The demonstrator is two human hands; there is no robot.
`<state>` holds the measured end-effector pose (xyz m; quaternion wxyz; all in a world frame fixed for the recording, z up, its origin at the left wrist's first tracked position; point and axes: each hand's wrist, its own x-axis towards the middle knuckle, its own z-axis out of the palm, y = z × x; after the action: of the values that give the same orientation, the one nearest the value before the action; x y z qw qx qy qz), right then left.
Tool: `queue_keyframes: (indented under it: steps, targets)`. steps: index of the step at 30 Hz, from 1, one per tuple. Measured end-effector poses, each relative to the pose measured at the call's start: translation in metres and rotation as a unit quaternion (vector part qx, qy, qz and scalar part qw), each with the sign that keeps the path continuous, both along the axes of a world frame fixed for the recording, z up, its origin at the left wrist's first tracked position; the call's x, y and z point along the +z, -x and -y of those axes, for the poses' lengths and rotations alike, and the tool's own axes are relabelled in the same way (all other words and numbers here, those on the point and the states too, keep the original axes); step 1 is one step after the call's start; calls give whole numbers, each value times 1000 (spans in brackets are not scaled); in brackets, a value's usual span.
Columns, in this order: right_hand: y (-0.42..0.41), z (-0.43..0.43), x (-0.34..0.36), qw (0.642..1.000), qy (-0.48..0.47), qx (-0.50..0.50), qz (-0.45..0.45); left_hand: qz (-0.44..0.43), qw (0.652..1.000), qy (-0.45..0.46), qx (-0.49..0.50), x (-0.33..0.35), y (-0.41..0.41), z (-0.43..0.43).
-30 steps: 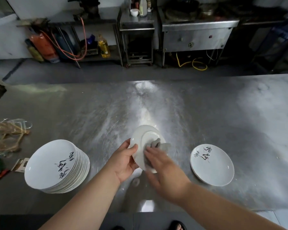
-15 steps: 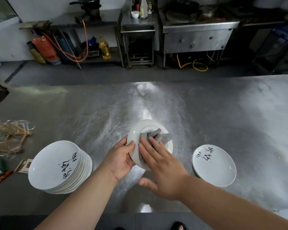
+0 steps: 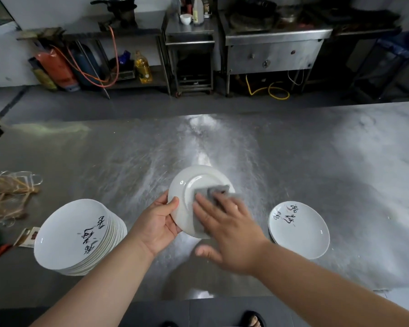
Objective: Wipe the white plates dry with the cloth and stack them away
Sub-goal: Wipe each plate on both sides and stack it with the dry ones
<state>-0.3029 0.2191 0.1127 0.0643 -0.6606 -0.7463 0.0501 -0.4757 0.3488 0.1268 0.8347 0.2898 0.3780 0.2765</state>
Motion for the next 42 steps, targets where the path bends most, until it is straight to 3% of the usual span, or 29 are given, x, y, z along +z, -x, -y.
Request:
queue_keyframes:
  steps: [4,13,20,24,31,34,36,38,40,42]
  targets:
    - [-28,-26,12,997,11,-67,-22,21,1000,6,-8,3,3,3]
    - [-8,11,-7,1000,-23,-2,-17,23,999,16,39,11,1,4]
    - [-16,-2,5,983,-63,-100,-144,54,997,11,45,27,-11,4]
    - [5,24,-5,992,-47,-56,-106,51,997,16,60,25,-10,3]
    - [-29,-28,34,988,-98,-33,-110,-7,987,-90,-135,36,0,4]
    - [-21,-40,50,989,-126,60,-41,-15,984,-95,-149,44,-2,3]
    - [-24,-44,51,986,-147,69,-35,-27,983,-108,-149,46,-1,4]
    - [-28,-45,46,982,-153,11,-107,-26,985,-108,-134,46,1,5]
    - [-31,-38,39,964,-107,-99,-220,-14,990,-95,-108,44,5,6]
    - [-32,-29,32,951,-60,-147,-264,-6,994,-75,-80,41,9,8]
